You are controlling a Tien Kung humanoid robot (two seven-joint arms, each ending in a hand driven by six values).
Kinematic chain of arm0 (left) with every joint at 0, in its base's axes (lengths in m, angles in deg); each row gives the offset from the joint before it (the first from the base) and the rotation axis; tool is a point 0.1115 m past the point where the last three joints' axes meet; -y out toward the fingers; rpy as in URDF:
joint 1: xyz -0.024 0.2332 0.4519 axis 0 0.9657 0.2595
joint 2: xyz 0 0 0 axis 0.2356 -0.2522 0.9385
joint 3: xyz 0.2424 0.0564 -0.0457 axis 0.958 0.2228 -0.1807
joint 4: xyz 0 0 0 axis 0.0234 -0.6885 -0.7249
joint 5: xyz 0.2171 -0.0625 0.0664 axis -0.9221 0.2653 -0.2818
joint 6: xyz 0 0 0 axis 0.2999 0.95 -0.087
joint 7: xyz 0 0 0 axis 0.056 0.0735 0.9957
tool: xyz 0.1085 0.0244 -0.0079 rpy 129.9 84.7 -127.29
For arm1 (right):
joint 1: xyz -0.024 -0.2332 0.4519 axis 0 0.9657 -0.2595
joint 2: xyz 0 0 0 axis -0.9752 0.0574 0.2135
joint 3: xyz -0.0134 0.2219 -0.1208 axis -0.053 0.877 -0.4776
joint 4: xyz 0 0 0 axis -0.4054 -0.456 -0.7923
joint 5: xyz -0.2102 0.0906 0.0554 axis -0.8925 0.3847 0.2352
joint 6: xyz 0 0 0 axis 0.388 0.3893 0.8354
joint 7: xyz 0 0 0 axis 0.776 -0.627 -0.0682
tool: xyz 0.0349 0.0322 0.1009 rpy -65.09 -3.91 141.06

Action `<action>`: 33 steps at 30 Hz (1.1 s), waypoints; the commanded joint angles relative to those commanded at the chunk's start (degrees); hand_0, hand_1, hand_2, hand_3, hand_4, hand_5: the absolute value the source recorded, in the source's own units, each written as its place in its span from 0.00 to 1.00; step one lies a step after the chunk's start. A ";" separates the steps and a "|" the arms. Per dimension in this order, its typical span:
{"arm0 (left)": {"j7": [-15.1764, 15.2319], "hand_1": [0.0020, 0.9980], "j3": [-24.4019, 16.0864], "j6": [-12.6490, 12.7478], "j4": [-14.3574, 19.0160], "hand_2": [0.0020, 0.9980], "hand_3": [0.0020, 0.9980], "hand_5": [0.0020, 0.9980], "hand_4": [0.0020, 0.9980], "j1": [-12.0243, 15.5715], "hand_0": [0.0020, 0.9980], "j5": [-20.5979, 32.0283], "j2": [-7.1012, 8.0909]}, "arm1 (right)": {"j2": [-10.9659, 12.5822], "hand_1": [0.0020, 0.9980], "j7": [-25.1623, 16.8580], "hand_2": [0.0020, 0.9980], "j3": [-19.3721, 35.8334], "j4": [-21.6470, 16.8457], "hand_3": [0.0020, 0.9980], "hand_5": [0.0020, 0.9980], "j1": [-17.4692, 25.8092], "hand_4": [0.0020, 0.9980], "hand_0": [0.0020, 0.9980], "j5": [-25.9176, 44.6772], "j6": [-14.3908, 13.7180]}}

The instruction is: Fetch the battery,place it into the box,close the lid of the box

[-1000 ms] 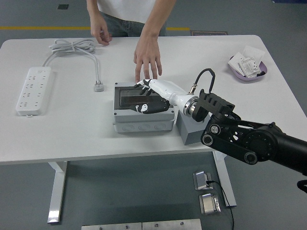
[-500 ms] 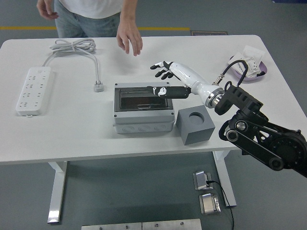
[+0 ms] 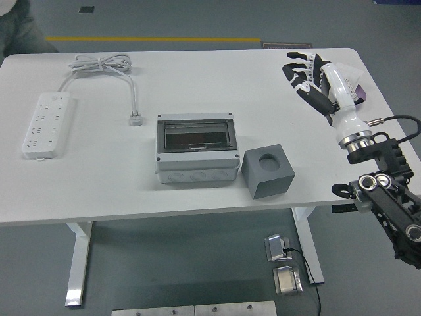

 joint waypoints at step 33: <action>0.13 0.69 -1.85 -0.15 0.14 0.61 0.62 0.10 0.67 -0.27 0.62 -1.37 1.83 | -0.20 0.70 -3.47 0.69 9.42 3.44 0.75 0.45 6.38 0.86 0.67 19.01 9.57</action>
